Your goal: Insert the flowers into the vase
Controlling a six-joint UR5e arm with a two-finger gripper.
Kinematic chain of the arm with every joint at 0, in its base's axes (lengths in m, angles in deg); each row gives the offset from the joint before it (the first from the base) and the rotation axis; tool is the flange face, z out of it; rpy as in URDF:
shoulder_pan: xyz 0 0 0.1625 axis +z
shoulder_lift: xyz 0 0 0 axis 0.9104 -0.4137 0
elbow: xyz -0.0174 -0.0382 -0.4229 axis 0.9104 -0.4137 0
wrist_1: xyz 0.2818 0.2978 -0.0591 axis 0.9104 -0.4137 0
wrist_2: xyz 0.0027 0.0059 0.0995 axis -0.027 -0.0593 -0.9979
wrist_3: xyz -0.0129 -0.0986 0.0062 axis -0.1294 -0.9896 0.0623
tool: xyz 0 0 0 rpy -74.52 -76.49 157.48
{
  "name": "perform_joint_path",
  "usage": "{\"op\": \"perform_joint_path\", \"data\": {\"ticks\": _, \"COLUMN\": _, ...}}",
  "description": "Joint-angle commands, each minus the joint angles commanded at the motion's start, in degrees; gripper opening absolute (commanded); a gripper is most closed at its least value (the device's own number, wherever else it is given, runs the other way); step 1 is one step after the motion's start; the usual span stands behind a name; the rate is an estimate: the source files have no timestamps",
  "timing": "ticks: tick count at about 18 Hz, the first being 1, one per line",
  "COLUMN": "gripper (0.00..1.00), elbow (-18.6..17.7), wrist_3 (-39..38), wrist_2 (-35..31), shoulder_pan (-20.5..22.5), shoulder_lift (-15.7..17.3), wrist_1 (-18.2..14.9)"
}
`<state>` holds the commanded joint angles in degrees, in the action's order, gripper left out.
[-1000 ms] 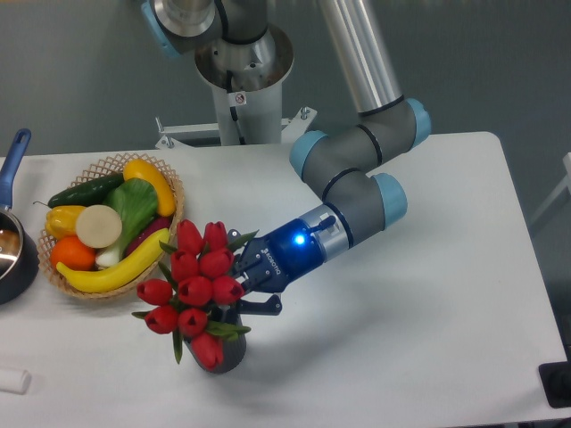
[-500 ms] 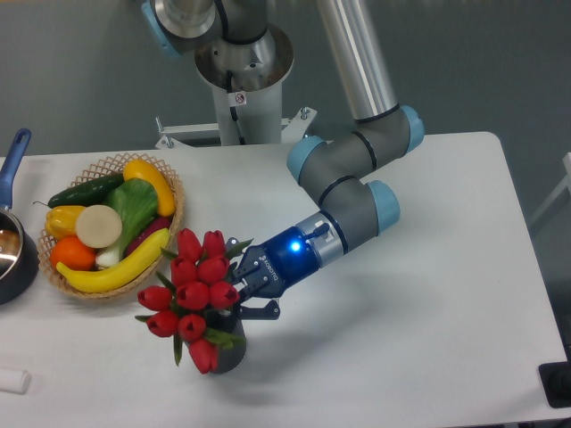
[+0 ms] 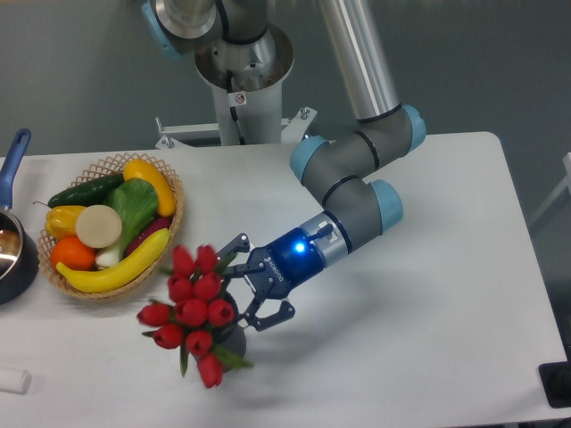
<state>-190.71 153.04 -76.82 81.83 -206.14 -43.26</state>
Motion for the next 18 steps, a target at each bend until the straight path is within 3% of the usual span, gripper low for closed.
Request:
{"op": "perform_joint_path", "data": {"ticks": 1, "gripper": 0.98, "elbow": 0.00, "wrist_3": 0.00, "wrist_2": -0.53, "shoulder_pan": 0.26, "shoulder_lift": 0.52, "wrist_1": 0.00}}
{"op": "perform_joint_path", "data": {"ticks": 5, "gripper": 1.00, "elbow": -0.70, "wrist_3": -0.09, "wrist_2": -4.57, "shoulder_pan": 1.32, "shoulder_lift": 4.12, "wrist_1": -0.09}}
{"op": "perform_joint_path", "data": {"ticks": 7, "gripper": 1.00, "elbow": -2.54, "wrist_3": 0.00, "wrist_2": -8.51, "shoulder_pan": 2.72, "shoulder_lift": 8.59, "wrist_1": 0.00}}
{"op": "perform_joint_path", "data": {"ticks": 10, "gripper": 1.00, "elbow": -5.53, "wrist_3": -0.09, "wrist_2": -20.88, "shoulder_pan": 6.05, "shoulder_lift": 18.34, "wrist_1": -0.09}}
{"op": "perform_joint_path", "data": {"ticks": 14, "gripper": 1.00, "elbow": -7.20, "wrist_3": -0.09, "wrist_2": -36.69, "shoulder_pan": 8.78, "shoulder_lift": 26.79, "wrist_1": -0.26}}
{"op": "perform_joint_path", "data": {"ticks": 16, "gripper": 1.00, "elbow": -7.64, "wrist_3": -0.70, "wrist_2": -46.27, "shoulder_pan": 10.89, "shoulder_lift": 29.26, "wrist_1": -0.44}}
{"op": "perform_joint_path", "data": {"ticks": 18, "gripper": 1.00, "elbow": -7.56, "wrist_3": -0.53, "wrist_2": -50.78, "shoulder_pan": 13.87, "shoulder_lift": 30.84, "wrist_1": -0.44}}
